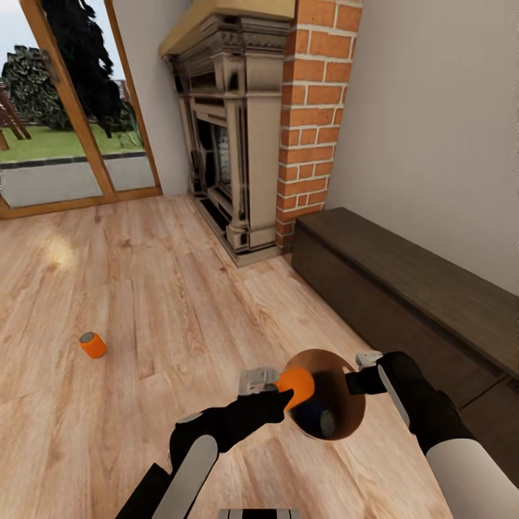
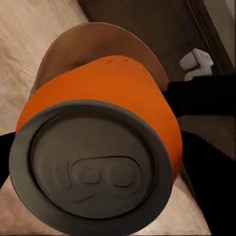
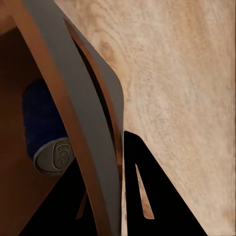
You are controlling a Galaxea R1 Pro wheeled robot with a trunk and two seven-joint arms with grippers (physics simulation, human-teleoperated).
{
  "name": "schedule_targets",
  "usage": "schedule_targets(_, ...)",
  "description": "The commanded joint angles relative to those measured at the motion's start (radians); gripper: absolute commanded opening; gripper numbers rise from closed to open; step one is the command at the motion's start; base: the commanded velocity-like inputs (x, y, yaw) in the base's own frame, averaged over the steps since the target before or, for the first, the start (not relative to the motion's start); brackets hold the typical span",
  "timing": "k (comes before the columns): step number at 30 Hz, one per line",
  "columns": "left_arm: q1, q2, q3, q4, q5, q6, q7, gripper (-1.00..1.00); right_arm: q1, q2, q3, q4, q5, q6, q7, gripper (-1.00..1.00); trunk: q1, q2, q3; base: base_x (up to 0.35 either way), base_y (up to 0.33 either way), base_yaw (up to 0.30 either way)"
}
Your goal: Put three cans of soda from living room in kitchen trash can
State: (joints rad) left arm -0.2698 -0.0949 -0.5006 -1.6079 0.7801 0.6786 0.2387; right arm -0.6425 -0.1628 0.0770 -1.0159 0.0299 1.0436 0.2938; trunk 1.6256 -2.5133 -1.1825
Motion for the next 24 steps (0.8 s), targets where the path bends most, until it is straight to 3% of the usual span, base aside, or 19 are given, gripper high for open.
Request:
schedule_targets(1,0.000,-0.002,-0.002,0.000,-0.005,0.011,0.003,-1.00,0.001,0.001,0.001,-0.001,-0.034,0.004,0.006,-1.00,0.000,0.000,0.004,0.000,0.000,0.000)
schedule_targets(3,-0.001,-0.007,-0.005,0.001,-0.008,0.037,0.030,-1.00,0.004,0.005,0.003,-0.005,-0.035,0.004,0.007,-1.00,-0.001,0.001,0.012,0.000,0.000,0.000)
schedule_targets(5,-0.001,-0.010,-0.007,0.006,-0.010,0.056,0.106,-1.00,0.007,0.020,0.005,-0.007,-0.036,0.004,0.010,-1.00,-0.002,0.001,0.020,0.000,0.000,0.000)
schedule_targets(8,-0.001,-0.012,-0.009,0.011,-0.011,0.066,0.166,-1.00,0.012,0.038,0.006,-0.008,-0.036,0.004,0.010,-1.00,-0.004,0.002,0.031,0.000,0.000,0.000)
schedule_targets(10,-0.001,-0.012,-0.010,0.012,-0.011,0.068,0.180,-1.00,0.015,0.052,0.010,-0.009,-0.035,0.004,0.010,-1.00,-0.005,0.002,0.039,0.000,0.000,0.000)
schedule_targets(13,-0.002,-0.012,-0.010,0.014,-0.011,0.069,0.191,-1.00,0.028,0.067,0.082,-0.009,-0.038,0.004,0.011,-1.00,-0.006,0.003,0.050,0.000,0.000,0.000)
schedule_targets(16,-0.001,-0.012,-0.010,0.014,-0.012,0.070,0.193,-1.00,0.040,0.080,0.129,-0.009,-0.040,0.004,0.012,-1.00,-0.007,0.004,0.062,0.000,0.000,0.000)
schedule_targets(20,-0.001,-0.012,-0.010,0.016,-0.012,0.070,0.195,-1.00,0.056,0.109,0.147,-0.009,-0.036,0.004,0.012,-1.00,-0.009,0.005,0.078,0.000,0.000,0.000)
schedule_targets(24,-0.001,-0.010,-0.011,0.061,-0.013,0.070,0.199,-1.00,0.060,0.115,0.149,-0.011,-0.035,0.004,0.011,-1.00,-0.009,0.005,0.078,0.000,0.000,0.000)
